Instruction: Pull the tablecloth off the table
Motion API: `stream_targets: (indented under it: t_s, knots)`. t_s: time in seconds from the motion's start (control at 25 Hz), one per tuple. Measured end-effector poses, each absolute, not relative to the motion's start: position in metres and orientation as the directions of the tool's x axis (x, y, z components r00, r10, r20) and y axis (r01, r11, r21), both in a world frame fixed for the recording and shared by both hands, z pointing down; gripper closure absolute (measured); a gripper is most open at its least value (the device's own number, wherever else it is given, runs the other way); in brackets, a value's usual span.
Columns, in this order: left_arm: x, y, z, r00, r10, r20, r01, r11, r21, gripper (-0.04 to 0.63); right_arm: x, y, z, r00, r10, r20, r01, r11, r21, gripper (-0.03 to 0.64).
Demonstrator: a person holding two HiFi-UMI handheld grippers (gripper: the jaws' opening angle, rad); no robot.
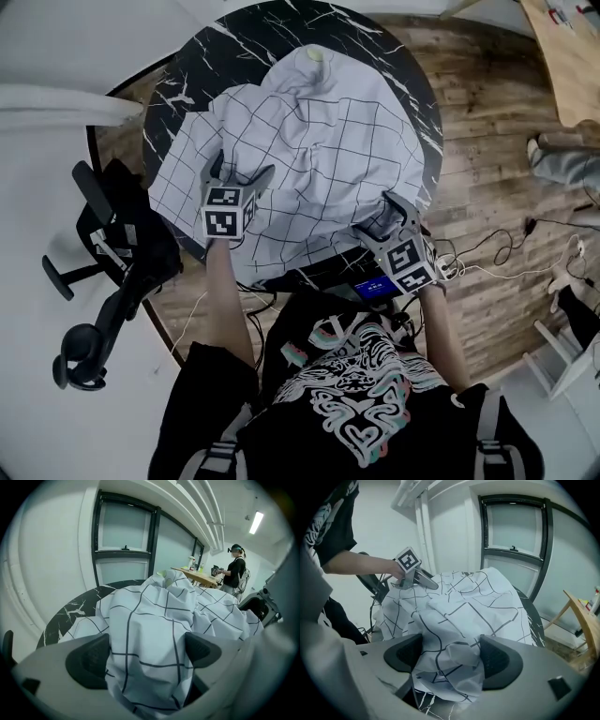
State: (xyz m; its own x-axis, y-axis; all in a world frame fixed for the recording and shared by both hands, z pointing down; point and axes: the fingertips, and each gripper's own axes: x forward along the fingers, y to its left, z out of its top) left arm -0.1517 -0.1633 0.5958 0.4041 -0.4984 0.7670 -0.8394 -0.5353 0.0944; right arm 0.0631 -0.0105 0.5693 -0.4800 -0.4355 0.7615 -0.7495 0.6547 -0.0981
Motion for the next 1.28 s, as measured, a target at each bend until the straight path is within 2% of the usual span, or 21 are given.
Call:
stream_targets:
  t_s: [0.24, 0.68, 1.28]
  knots:
    - [-0.149, -0.163, 0.604, 0.419, -0.469, 0.777, -0.825, -0.554, 0.11, 0.1, 0.062, -0.012, 0.581, -0.486, -0.406, 0.774, -0.751, 0.648, -0.131, 0.242]
    - [-0.143, -0.159, 0.616, 0.38, -0.452, 0.807, -0.802, -0.596, 0.044, 0.092, 0.057, -0.014, 0.601, -0.496, -0.349, 0.795, -0.745, 0.641, -0.183, 0.241]
    - [-0.137, -0.156, 0.634, 0.382, -0.384, 0.84, -0.793, -0.603, 0.085, 0.104, 0.051, -0.016, 0.617, -0.49, -0.315, 0.813, -0.745, 0.635, -0.203, 0.239]
